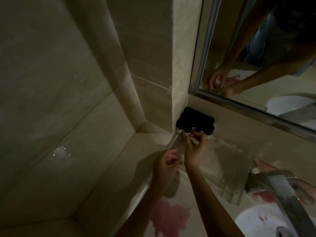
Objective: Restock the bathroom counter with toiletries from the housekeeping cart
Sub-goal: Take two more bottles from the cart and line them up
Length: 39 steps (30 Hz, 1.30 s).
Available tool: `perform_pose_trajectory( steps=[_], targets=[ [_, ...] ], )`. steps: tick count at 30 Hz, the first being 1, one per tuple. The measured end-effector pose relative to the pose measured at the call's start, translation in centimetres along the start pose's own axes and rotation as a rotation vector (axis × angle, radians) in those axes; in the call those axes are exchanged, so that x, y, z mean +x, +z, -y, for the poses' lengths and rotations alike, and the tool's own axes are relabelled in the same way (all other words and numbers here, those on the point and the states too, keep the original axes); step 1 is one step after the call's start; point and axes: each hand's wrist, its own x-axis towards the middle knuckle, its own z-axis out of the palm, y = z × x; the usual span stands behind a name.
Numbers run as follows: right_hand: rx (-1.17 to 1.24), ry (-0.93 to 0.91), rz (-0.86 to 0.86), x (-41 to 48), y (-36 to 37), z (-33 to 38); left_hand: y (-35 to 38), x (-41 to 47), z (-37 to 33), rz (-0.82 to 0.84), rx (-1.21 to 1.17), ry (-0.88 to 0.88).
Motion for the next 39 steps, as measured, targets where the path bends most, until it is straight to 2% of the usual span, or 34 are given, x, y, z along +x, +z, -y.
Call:
perform_pose_trajectory(
  steps=[5,10,18,25,29,34,39],
  targets=[
    [-0.011,-0.018,0.003,-0.7,-1.0,0.0,-0.1,-0.2,-0.2,0.007,0.032,0.014],
    [-0.043,-0.039,-0.194,-2.3,-2.8,-1.3,0.0,0.0,-0.3,0.008,0.055,0.006],
    [-0.168,0.007,0.122,-1.3,-2.5,-0.6,-0.2,-1.0,-0.6,0.016,0.092,0.019],
    [-0.087,0.105,0.198,-1.1,-2.6,0.1,-1.4,-2.3,-1.1,-0.043,0.119,0.044],
    [-0.088,0.135,0.18,-1.9,-3.9,0.8,-2.4,-3.9,-1.7,-0.09,0.132,0.084],
    [0.005,0.085,0.21,-6.3,-6.5,2.9,-4.9,-8.0,-3.2,-0.146,0.137,0.151],
    [0.062,-0.013,0.421,-13.9,-9.2,5.2,-8.8,-15.1,-2.1,-0.197,0.101,0.117]
  ],
)
